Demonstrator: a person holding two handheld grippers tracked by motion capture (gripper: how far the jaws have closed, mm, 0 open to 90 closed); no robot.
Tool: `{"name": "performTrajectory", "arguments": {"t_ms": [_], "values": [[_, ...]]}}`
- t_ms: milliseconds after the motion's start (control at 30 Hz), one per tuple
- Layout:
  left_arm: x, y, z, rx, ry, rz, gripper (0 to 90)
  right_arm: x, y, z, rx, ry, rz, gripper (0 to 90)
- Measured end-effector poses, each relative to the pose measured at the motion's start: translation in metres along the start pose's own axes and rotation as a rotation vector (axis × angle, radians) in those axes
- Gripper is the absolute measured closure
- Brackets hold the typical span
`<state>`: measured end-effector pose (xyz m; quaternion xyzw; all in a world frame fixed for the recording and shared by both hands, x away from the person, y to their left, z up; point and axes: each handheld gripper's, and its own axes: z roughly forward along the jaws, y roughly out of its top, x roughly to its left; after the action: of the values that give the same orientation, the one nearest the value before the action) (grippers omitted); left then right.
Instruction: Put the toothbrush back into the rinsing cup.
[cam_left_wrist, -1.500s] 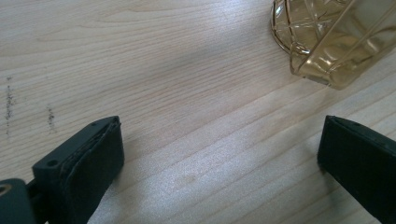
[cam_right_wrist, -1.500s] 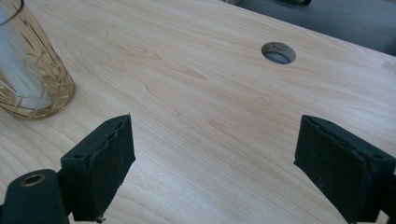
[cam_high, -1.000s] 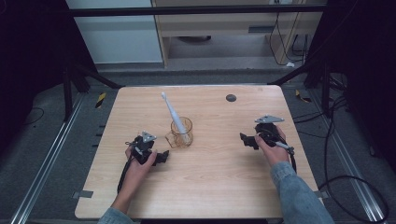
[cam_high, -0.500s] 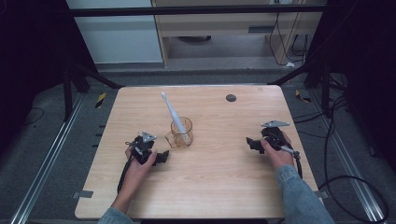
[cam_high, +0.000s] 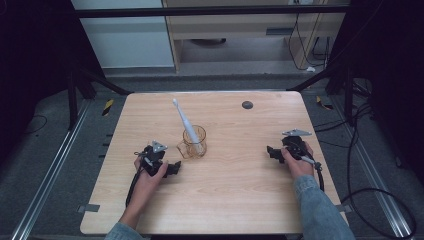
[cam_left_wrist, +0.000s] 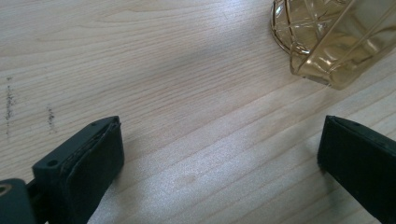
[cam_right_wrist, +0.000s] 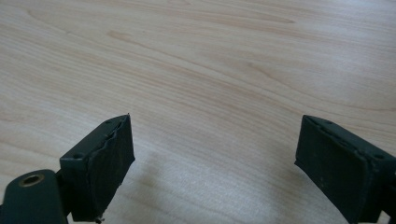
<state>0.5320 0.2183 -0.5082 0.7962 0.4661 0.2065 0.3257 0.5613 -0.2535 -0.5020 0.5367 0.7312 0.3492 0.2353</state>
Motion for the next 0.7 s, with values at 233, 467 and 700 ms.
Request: {"name": "performTrajectory", "arguments": {"t_ms": [233, 467, 700], "values": [[0.000, 0.000, 0.000, 0.000, 0.000, 0.000, 0.0, -0.004, 0.002, 0.008, -0.006, -0.013, 0.015, 10.3], [0.000, 0.000, 0.000, 0.000, 0.000, 0.000, 0.0, -0.005, 0.001, 0.012, 0.002, -0.022, 0.034, 8.8], [0.000, 0.000, 0.000, 0.000, 0.000, 0.000, 0.0, -0.006, 0.002, 0.014, 0.003, -0.032, 0.049, 8.1]]}}
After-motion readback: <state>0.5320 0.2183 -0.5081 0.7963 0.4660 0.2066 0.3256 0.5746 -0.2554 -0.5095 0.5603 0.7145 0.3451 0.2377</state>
